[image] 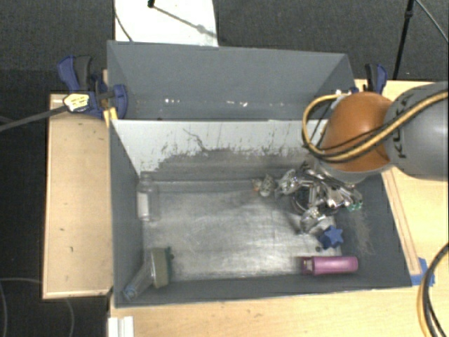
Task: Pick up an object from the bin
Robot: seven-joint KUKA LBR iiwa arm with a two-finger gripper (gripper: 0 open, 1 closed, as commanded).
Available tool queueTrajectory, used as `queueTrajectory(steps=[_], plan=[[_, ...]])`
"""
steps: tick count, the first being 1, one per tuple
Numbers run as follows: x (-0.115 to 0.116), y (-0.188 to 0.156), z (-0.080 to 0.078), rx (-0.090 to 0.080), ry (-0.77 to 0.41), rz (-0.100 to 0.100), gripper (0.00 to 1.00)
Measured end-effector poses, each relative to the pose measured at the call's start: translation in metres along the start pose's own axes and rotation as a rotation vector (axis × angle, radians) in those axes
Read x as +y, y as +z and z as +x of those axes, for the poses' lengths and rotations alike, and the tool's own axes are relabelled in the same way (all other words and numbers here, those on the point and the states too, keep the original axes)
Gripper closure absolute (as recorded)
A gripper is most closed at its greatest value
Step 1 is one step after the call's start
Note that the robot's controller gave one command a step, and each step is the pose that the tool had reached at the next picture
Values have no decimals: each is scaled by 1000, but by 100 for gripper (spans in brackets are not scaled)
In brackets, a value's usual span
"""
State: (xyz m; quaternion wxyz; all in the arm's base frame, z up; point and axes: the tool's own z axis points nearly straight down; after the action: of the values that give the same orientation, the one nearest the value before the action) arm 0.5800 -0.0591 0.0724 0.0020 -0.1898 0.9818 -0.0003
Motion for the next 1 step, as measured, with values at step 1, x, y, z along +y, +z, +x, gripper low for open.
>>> queueTrajectory(steps=[1], plan=[[-41,-46,21,-4,201,3,0]])
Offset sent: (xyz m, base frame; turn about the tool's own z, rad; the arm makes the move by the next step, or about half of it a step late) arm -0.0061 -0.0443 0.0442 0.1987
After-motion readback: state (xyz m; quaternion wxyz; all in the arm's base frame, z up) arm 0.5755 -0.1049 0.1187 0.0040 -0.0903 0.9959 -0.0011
